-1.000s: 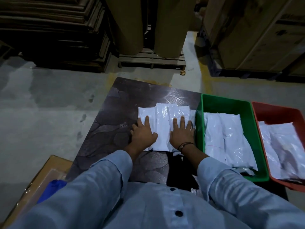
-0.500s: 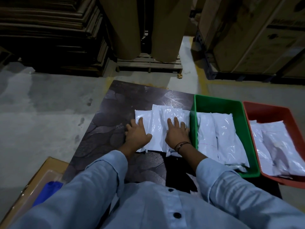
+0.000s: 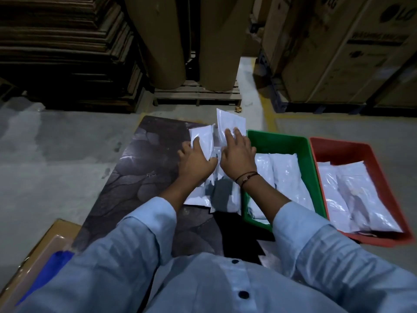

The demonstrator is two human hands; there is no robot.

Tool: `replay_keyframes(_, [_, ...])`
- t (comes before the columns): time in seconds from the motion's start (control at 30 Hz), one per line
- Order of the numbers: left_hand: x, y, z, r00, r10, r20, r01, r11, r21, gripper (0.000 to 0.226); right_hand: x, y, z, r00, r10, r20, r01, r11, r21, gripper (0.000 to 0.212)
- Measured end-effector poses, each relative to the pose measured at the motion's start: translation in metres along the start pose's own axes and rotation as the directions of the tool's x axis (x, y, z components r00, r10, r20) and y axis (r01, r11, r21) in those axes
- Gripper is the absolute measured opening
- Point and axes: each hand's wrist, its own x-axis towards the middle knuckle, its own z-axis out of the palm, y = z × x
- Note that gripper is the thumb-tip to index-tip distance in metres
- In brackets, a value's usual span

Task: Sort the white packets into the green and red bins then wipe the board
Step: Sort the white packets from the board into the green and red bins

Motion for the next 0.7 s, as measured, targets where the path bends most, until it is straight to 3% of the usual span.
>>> replay_keyframes(0.27, [-0.027,0.092,0.032,0.995,0.095,-0.009,-0.095,0.995,-0.027,0.087,-0.011,0.090,-0.053,0.995,0.048,-0.088,-0.049,0.999,-0.015,0.061])
replay_keyframes(0.7, [-0.078,0.233,0.141,0.962,0.237,0.134,-0.244,0.969,0.036,0.090,-0.062,0.271,-0.101,0.977,0.192,-0.093,-0.200,0.976,-0.082,0.061])
